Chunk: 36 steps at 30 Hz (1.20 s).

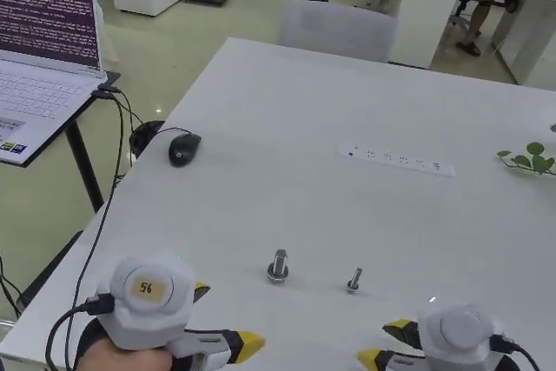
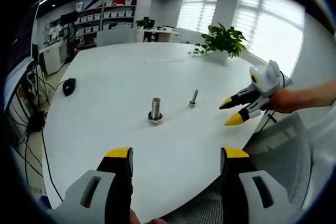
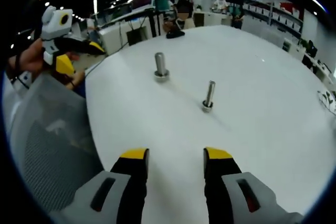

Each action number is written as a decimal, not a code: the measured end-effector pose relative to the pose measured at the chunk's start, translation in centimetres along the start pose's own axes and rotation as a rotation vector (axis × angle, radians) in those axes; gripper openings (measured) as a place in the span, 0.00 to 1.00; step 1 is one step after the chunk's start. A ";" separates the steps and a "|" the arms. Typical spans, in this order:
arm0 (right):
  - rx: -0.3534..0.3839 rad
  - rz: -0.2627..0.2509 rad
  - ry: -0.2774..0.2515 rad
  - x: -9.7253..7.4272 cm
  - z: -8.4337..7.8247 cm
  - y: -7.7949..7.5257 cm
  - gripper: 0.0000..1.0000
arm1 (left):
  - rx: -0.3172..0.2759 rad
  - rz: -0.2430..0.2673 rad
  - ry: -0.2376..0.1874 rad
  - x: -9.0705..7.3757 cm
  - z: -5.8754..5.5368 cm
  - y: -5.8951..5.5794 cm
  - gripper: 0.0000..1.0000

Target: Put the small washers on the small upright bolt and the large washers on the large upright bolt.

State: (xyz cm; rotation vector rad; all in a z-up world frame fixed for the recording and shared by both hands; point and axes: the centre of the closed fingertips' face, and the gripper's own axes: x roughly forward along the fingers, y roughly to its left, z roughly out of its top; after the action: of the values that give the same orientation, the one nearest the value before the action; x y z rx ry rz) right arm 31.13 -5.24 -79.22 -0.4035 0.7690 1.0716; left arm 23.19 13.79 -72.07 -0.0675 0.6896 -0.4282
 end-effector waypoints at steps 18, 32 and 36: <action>0.067 -0.020 -0.014 -0.3 -1.0 0.3 0.51 | 0.002 0.009 0.003 -0.2 -0.3 0.4 0.68; 0.094 -0.023 -0.028 -0.7 -1.1 0.5 0.55 | -0.003 0.005 0.003 -0.1 -0.5 0.1 0.68; 0.104 -0.030 -0.037 -0.9 -1.0 0.4 0.56 | 0.002 0.006 0.001 -0.1 -0.3 0.2 0.68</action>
State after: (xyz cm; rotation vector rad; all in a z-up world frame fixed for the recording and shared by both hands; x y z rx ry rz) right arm 30.15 -6.30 -79.21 -0.3048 0.7801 1.0036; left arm 23.05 14.04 -72.31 -0.0637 0.6905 -0.4231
